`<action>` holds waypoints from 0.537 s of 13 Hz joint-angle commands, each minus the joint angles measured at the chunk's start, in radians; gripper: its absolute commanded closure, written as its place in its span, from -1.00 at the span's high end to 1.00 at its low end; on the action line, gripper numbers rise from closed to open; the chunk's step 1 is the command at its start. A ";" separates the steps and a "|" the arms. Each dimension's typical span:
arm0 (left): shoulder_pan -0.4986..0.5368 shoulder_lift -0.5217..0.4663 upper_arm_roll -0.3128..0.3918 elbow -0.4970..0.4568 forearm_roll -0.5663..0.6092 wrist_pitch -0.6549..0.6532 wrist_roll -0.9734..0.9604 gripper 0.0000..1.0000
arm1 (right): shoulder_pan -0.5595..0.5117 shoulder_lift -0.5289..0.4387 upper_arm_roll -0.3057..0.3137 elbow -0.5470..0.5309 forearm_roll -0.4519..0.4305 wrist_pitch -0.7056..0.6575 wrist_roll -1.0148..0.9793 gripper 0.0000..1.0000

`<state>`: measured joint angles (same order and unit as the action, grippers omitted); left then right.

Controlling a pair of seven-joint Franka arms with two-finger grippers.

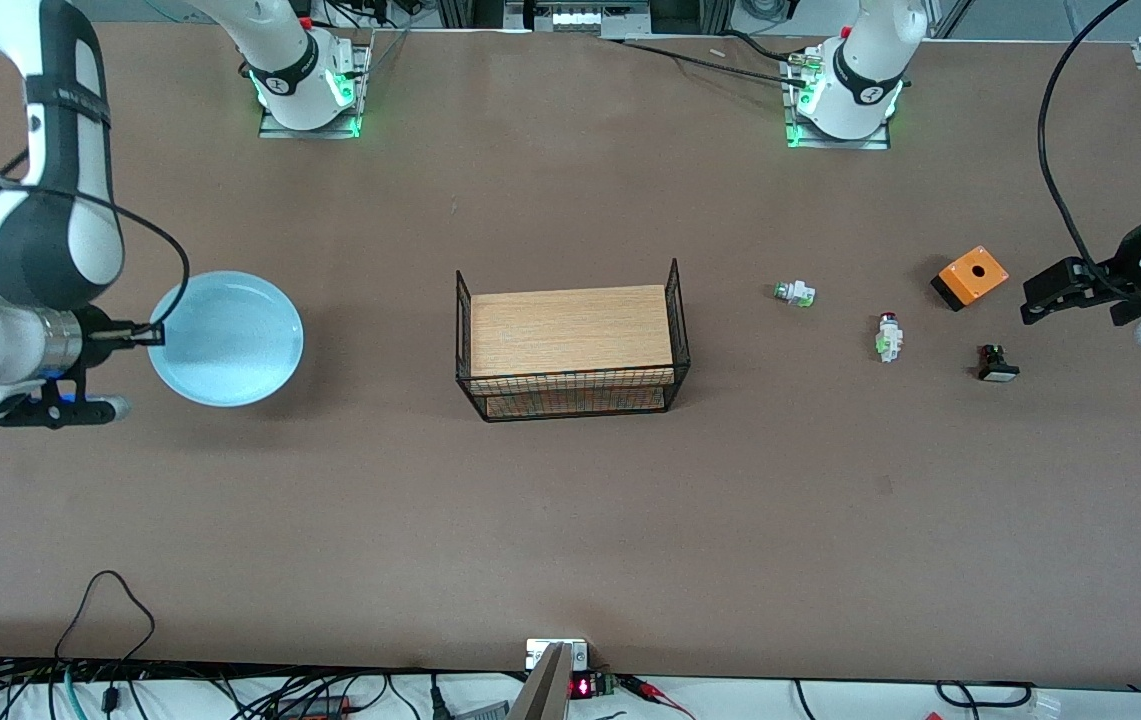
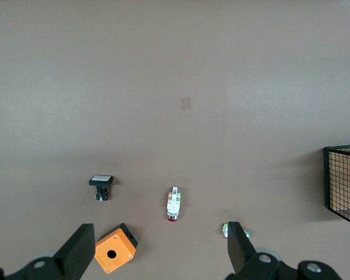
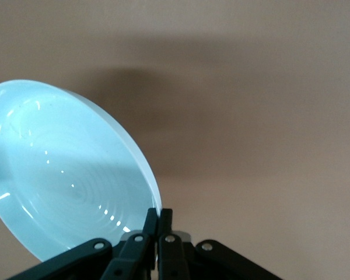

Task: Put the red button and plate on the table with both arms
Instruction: 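Lower the blue plate flat onto the table with the right gripper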

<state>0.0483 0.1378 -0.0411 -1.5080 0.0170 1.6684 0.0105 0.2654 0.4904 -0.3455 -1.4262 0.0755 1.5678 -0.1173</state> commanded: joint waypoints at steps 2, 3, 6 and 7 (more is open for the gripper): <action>0.004 -0.027 0.000 -0.023 -0.014 -0.012 -0.003 1.00 | -0.124 -0.052 0.147 -0.192 0.009 0.254 -0.021 -1.00; 0.004 -0.027 0.001 -0.024 -0.014 -0.012 -0.003 1.00 | -0.171 -0.052 0.189 -0.230 0.009 0.315 -0.022 -1.00; 0.004 -0.027 0.003 -0.024 -0.015 -0.013 -0.003 1.00 | -0.282 -0.052 0.319 -0.333 0.009 0.478 -0.019 -1.00; 0.004 -0.027 0.000 -0.024 -0.014 -0.015 -0.003 1.00 | -0.305 -0.047 0.347 -0.359 0.007 0.523 -0.018 -1.00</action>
<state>0.0489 0.1377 -0.0404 -1.5083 0.0170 1.6620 0.0096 0.0188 0.4855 -0.0702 -1.6988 0.0760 2.0115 -0.1226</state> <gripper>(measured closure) 0.000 0.969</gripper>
